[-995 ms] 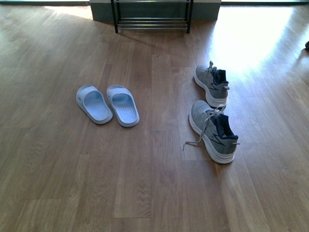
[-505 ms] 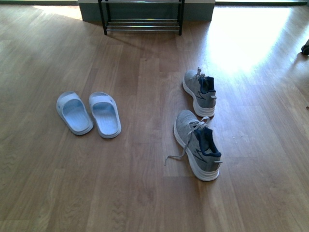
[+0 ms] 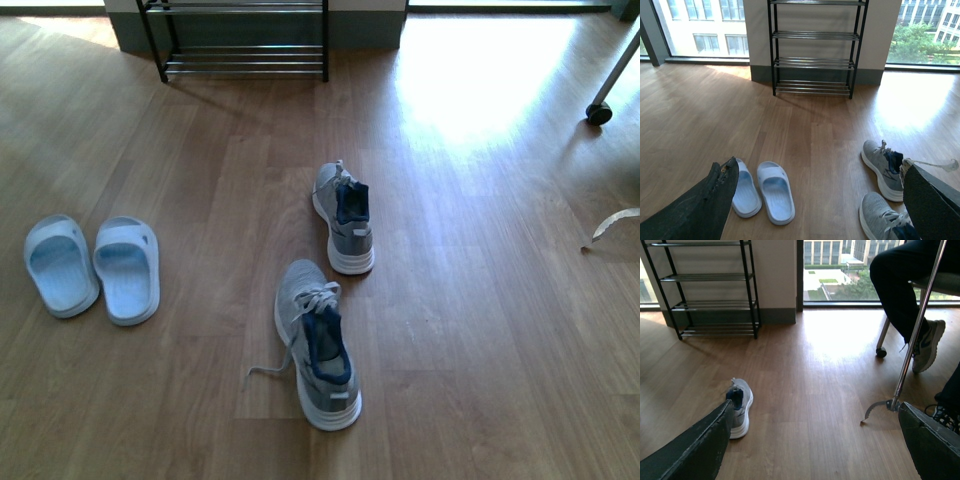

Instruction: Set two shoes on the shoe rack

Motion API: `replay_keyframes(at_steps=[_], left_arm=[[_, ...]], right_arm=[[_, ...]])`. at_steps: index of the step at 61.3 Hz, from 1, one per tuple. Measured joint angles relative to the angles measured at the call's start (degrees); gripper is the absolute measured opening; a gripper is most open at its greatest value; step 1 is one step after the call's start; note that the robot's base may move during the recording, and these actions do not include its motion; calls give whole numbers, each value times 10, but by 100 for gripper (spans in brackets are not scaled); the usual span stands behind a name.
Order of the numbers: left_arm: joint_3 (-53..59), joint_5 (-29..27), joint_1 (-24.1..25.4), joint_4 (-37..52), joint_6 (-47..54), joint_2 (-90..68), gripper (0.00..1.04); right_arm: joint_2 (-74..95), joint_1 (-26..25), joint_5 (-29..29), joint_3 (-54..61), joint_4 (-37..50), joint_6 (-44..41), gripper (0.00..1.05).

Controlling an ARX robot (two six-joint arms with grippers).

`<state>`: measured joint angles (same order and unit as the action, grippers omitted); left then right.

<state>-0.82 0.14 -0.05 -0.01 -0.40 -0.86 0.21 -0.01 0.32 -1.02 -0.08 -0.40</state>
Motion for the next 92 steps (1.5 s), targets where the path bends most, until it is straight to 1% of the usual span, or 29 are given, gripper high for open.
replay_keyframes(at_steps=[10, 12, 13, 14, 15, 16, 17, 18, 20, 21, 23, 25, 27, 31, 32, 37, 40, 41, 42, 47, 52, 63, 67, 75, 85, 92], left_arm=[[0, -1, 0, 0, 0, 0, 95], [0, -12, -2, -2, -2, -2, 95], [-4, -54, -13, -13, -19, -12, 95], [-7, -79, -22, -21, -33, -18, 95], [-13, -128, -43, -31, -58, -37, 95], [-19, -177, -63, -30, -80, -63, 95], [-23, -202, -73, -28, -103, -79, 95], [-30, -246, -87, -21, -133, -113, 95], [-38, -287, -99, -3, -171, -167, 95], [-45, -297, -103, 13, -209, -206, 95], [-54, -298, -106, 38, -245, -266, 95], [-71, -284, -108, 73, -297, -355, 95], [-90, -253, -105, 110, -333, -445, 95], [-121, -211, -100, 155, -367, -576, 95], [-131, -193, -96, 169, -374, -619, 95], [-178, -142, -85, 210, -387, -785, 95], [-200, -112, -81, 221, -389, -859, 95], [-217, -99, -81, 229, -385, -909, 95], [-222, -95, -80, 232, -385, -925, 95], [-278, -32, -84, 237, -389, -1056, 95], [-316, -9, -92, 237, -383, -1126, 95], [-434, 67, -104, 232, -374, -1280, 95], [-494, 92, -109, 212, -362, -1344, 95], [-579, 136, -117, 179, -347, -1414, 95], [-666, 172, -135, 145, -327, -1468, 95], [-721, 182, -148, 109, -319, -1495, 95]], right_arm=[[0, 0, -1, 0, 0, 0, 96], [0, 0, -1, 0, 0, 0, 96], [0, 0, -1, 0, 0, 0, 96], [0, 0, -1, 0, 0, 0, 96], [0, 0, -2, 0, 0, 0, 96], [0, 0, -2, 0, 0, 0, 96], [0, 0, -1, 0, 0, 0, 96], [0, 0, -1, 0, 0, 0, 96], [0, 0, -3, 0, 0, 0, 96], [0, 0, -3, 0, 0, 0, 96], [0, 0, -3, 0, 0, 0, 96], [0, 0, -3, 0, 0, 0, 96], [0, 0, -3, 0, 0, 0, 96], [0, 0, -3, 0, 0, 0, 96], [0, 0, -3, 0, 0, 0, 96], [0, 0, -3, 0, 0, 0, 96], [0, 0, -3, 0, 0, 0, 96], [0, 0, -3, 0, 0, 0, 96], [0, 0, -3, 0, 0, 0, 96], [0, 0, -3, 0, 0, 0, 96], [0, 0, -3, 0, 0, 0, 96], [0, 0, -3, 0, 0, 0, 96], [0, 0, -3, 0, 0, 0, 96], [0, 0, -3, 0, 0, 0, 96], [0, 0, -3, 0, 0, 0, 96], [0, 0, -3, 0, 0, 0, 96]])
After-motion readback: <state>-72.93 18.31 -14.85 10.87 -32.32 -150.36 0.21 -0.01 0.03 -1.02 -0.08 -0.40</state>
